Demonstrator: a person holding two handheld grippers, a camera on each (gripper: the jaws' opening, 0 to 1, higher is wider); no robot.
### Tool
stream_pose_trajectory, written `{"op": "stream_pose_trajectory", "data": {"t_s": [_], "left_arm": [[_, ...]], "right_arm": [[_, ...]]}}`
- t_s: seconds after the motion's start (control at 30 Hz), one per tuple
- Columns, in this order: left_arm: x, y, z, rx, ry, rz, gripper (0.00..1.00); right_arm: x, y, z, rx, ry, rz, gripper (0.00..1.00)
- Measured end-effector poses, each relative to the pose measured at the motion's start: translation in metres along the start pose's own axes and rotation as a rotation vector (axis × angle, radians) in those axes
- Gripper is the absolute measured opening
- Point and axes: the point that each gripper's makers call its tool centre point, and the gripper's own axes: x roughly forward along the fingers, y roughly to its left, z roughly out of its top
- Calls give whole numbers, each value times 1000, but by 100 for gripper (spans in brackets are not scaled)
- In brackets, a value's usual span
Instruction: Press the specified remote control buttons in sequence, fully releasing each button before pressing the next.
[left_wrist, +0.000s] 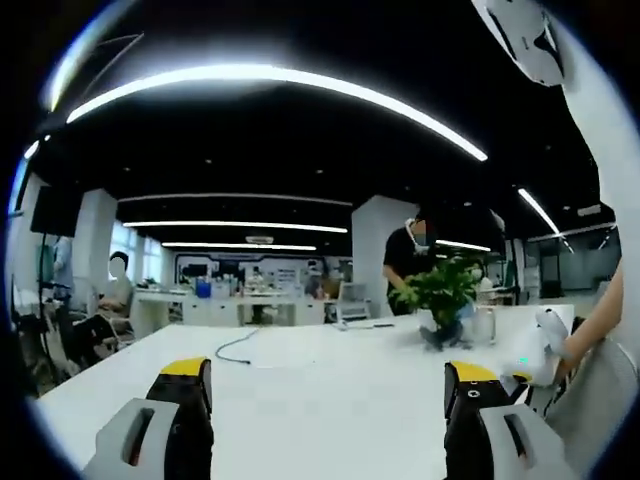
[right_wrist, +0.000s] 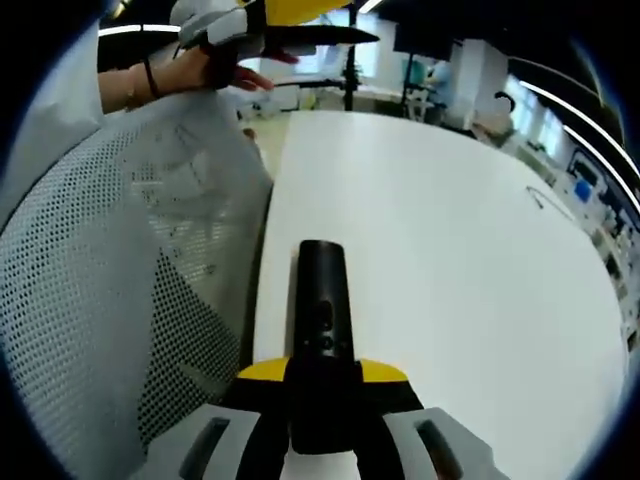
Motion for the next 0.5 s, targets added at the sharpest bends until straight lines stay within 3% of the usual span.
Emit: {"op": "stream_pose_trajectory", "data": {"t_s": [0.07,0.17,0.3,0.5], "left_arm": [[-1,0,5,1,-43,-7,100],[-1,1,4,17,-58,-10,100],[4,0,-5,-5,10,-3,100],[7,-6,-7,-16,39,-12,100]], "right_arm": [[0,-1,0,12,-5,8,21],[-1,-1,1,14,-8,15,21],[-1,-2,1,1,-7,24,21],[1,-15,3,18,2,19,20]]}}
